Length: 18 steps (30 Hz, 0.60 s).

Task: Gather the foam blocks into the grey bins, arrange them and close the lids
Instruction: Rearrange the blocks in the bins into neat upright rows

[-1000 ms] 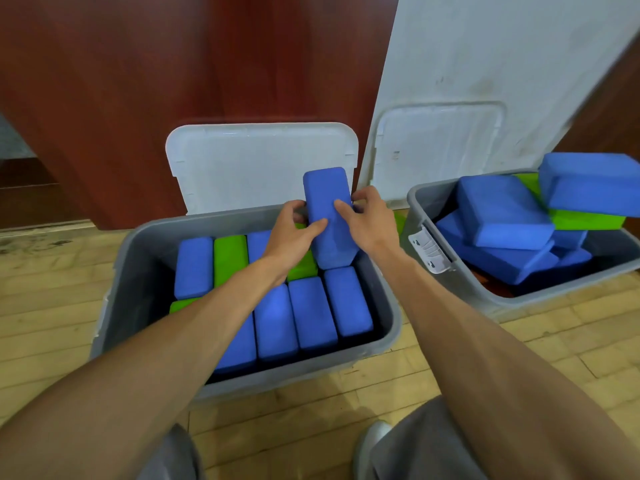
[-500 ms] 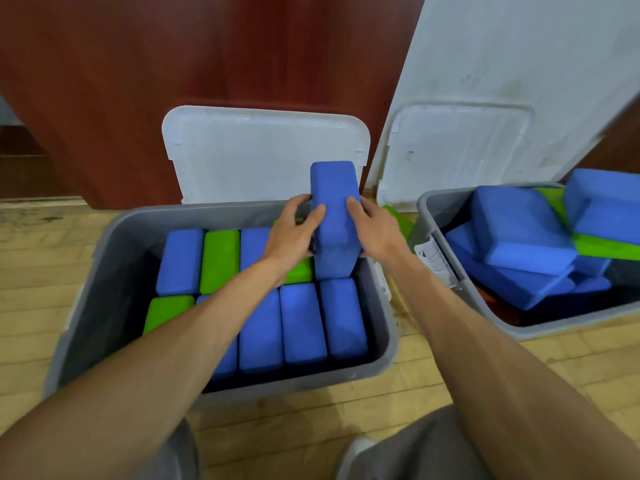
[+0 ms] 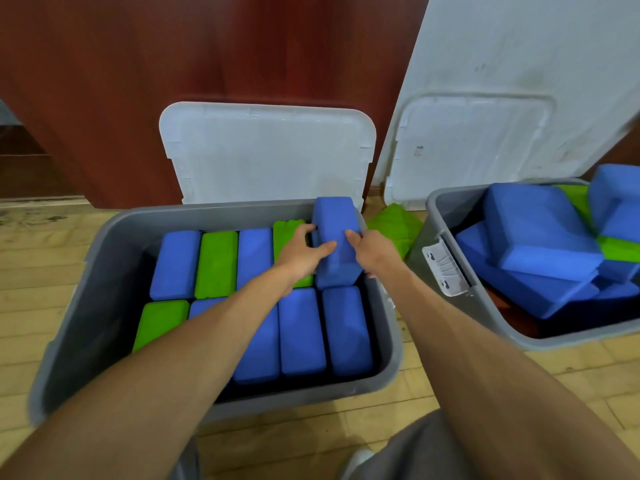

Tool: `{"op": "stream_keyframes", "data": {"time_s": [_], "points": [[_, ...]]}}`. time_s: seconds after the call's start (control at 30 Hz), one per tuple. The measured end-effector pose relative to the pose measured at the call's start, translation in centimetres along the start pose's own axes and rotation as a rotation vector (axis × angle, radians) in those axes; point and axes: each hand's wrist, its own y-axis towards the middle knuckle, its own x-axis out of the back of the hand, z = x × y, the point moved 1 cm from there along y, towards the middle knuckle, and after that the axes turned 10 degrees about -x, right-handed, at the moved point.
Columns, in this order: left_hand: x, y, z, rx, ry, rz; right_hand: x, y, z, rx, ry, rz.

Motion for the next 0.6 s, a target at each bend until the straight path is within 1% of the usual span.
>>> {"op": "stream_keyframes", "data": {"time_s": [0.03,0.07,0.17,0.4,0.5,0.53,0.6], "points": [[-0.2,0.1,0.7,-0.005,-0.004,-0.01,-0.3,0.4,-0.2,0.045,-0.096,-0.054],[-0.3,0.2,1.3,-0.019,0.001,-0.026,-0.4,0.8,-0.3,0.08,-0.111,-0.112],[0.2,1.0,2.0,-0.026,-0.005,-0.036,-0.4,1.5,0.1,0.136,-0.026,-0.236],[-0.3,-0.1,1.6,-0.009,0.046,-0.057,-0.6,0.9,-0.3,0.223,-0.103,-0.311],[0.3,-1.3,2.0,-0.041,0.083,-0.036,-0.6,-0.1,-0.3,0.411,-0.213,-0.367],[0.7,-1.6,2.2,-0.058,0.11,-0.03,-0.6,-0.3,-0.4,0.47,-0.22,-0.354],[1.5,-1.8,2.4,-0.079,0.161,-0.019,-0.7,-0.8,-0.6,0.507,-0.251,-0.292]]}}
